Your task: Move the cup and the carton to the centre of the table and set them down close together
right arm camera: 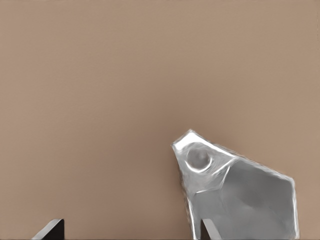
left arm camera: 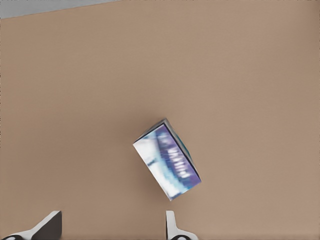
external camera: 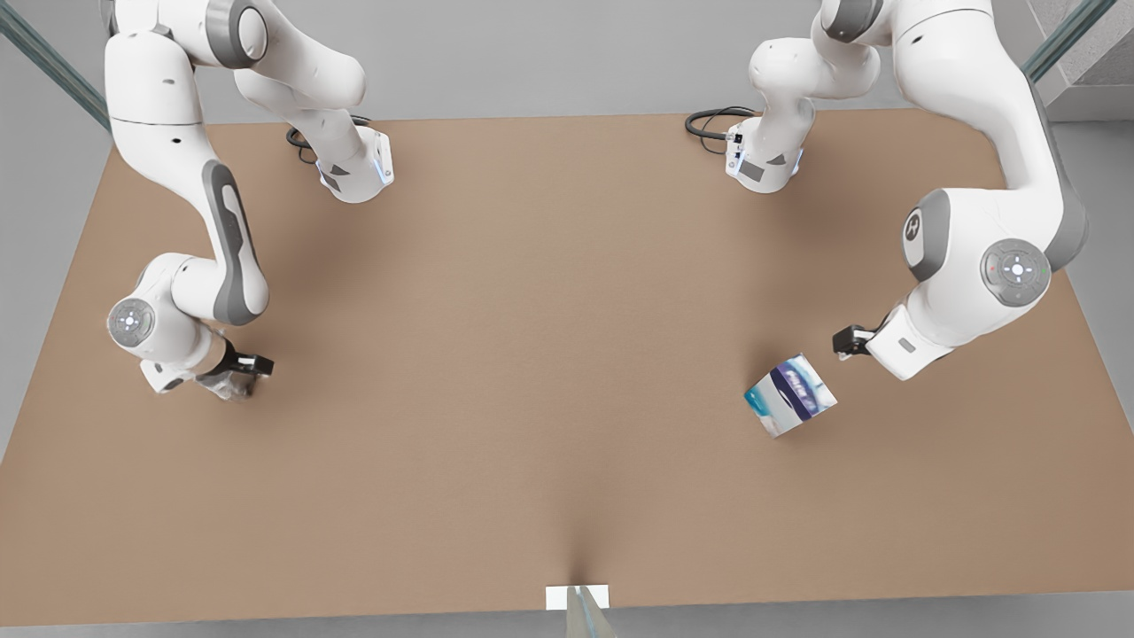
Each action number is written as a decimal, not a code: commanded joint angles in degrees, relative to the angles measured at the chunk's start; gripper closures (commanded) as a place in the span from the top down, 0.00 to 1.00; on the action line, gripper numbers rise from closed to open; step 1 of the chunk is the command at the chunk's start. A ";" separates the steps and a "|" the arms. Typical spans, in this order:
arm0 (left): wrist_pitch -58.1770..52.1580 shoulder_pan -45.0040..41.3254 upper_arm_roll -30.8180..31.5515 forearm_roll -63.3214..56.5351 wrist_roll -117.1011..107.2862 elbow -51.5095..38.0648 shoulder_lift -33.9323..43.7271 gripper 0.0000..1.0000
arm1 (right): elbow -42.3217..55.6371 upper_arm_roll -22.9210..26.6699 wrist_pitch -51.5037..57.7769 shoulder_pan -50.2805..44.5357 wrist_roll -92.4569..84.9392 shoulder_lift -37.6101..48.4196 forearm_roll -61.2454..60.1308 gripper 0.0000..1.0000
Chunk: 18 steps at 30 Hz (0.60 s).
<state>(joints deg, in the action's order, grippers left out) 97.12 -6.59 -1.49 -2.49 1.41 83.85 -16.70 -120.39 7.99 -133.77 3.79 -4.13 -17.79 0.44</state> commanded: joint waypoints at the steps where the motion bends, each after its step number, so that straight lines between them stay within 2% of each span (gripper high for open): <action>1: 0.00 0.00 0.00 0.03 0.00 -0.01 0.00 1.00 | 0.07 0.10 -0.35 -0.01 -0.18 -0.05 0.00 1.00; 13: 0.00 0.00 0.00 0.21 0.00 -0.01 -0.08 1.00 | -3.18 2.30 -3.69 0.34 -2.99 -2.87 0.00 1.00; 14: 0.00 0.00 0.00 0.21 0.00 -0.01 -0.08 1.00 | -3.09 2.38 -4.13 0.26 -2.99 -3.13 0.00 0.86; 15: 0.00 0.00 0.00 0.21 0.00 -0.01 -0.08 1.00 | -3.09 2.38 -5.01 0.26 -2.99 -3.57 0.00 0.62; 16: 0.09 0.09 0.00 0.21 0.00 -0.01 -0.17 1.00 | -3.00 2.38 -5.01 0.26 -2.90 -3.57 0.00 0.46; 18: 0.09 0.09 0.00 0.21 0.00 -0.01 -0.35 1.00 | -3.00 2.38 -5.01 0.08 -2.81 -3.66 -0.09 0.21</action>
<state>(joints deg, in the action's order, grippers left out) 97.19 -6.51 -1.49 -2.29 1.33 83.85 -17.05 -123.47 10.37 -138.78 3.86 -6.94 -21.38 0.41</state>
